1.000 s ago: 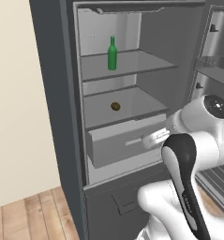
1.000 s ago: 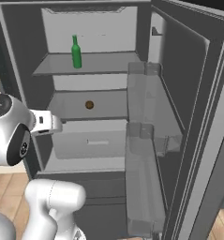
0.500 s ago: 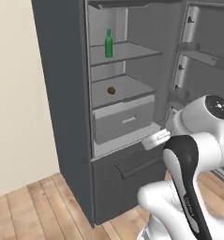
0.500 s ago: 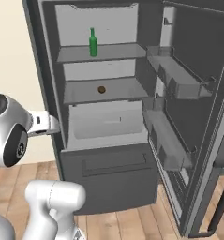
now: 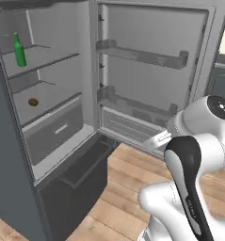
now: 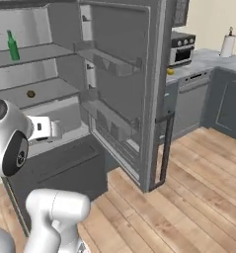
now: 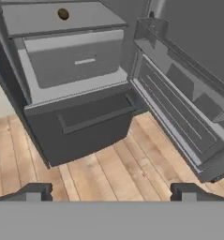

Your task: Place the beer on the top shelf of the fridge to keep it out of children's reach, and place the lemon and kiwi on lower shelves for easy access.

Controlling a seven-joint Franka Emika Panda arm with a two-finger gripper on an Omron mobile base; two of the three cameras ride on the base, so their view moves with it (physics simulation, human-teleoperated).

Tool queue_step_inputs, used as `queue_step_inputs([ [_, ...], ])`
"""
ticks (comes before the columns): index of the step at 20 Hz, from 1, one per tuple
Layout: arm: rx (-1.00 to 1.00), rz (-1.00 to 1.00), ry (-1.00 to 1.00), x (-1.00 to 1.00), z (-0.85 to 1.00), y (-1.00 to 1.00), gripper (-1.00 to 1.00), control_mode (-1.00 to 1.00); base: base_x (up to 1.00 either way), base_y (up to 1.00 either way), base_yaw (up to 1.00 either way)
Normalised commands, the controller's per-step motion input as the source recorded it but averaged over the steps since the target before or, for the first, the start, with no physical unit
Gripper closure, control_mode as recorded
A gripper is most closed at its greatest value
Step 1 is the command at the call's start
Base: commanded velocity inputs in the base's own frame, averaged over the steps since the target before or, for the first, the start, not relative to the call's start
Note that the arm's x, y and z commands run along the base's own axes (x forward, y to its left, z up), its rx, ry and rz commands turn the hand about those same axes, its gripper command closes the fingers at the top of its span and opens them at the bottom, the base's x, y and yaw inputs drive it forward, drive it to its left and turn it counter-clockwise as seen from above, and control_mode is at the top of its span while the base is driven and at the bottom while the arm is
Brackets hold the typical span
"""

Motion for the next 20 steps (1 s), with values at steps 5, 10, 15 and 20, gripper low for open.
queue_step_inputs([
  [5,0.00,0.00,0.00,0.00,0.00,0.00,-1.00,1.00,-0.10,-0.10,-0.73],
  [10,0.00,0.00,0.00,0.00,0.00,0.00,-1.00,1.00,0.01,-0.27,-0.63],
  [15,0.00,0.00,0.00,0.00,0.00,0.00,-1.00,1.00,0.15,-0.45,-0.52],
  [20,0.00,0.00,0.00,0.00,0.00,0.00,-1.00,1.00,0.33,-0.77,-0.36],
])
